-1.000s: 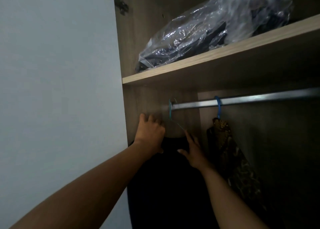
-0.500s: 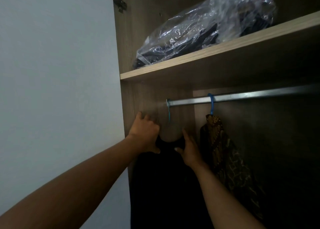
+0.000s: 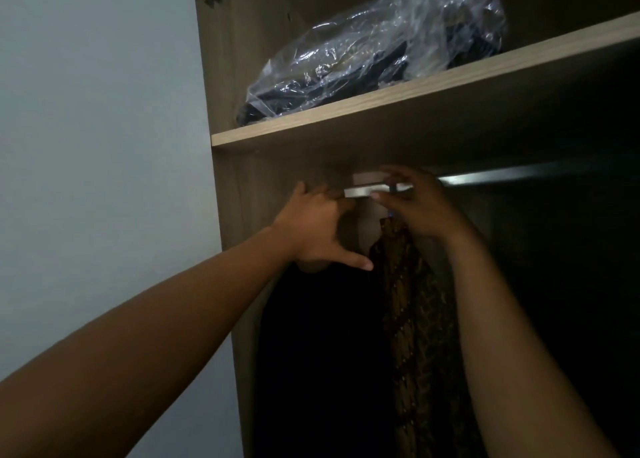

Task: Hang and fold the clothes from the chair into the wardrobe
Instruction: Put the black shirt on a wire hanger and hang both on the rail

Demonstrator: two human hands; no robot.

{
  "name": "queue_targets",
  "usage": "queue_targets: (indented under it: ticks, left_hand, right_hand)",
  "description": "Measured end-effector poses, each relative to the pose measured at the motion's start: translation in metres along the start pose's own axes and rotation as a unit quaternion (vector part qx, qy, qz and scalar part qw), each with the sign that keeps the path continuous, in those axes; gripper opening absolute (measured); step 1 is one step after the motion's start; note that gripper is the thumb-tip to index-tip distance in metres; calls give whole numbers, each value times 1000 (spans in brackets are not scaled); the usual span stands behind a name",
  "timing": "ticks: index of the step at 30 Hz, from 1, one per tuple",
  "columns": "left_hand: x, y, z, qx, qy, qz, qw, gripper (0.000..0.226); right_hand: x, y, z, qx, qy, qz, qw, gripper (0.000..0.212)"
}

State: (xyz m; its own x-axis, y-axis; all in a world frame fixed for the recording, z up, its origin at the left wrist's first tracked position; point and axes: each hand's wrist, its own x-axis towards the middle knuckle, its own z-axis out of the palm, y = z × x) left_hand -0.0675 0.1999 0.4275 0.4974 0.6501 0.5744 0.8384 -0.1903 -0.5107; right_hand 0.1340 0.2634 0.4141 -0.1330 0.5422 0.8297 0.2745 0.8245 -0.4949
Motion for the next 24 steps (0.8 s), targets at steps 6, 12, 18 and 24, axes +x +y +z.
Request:
queue_targets:
  ticks: [6,12,18,24]
  left_hand:
    - [20,49,15,-153,-9,91,984,81]
    - [25,48,15,-143,-102,98,980,70]
    - [14,9,26,-153,-209,72,963,66]
    - [-1,-9,32,-21,-212,20,977,67]
  right_hand:
    - [-31,79,-22,75,40,123,989,32]
    - [-37,121,2,91,-39,142,985,72]
    - [-23,129,37,65,-112,83,988,94]
    - [-3,128,85,58,-133,56,988,100]
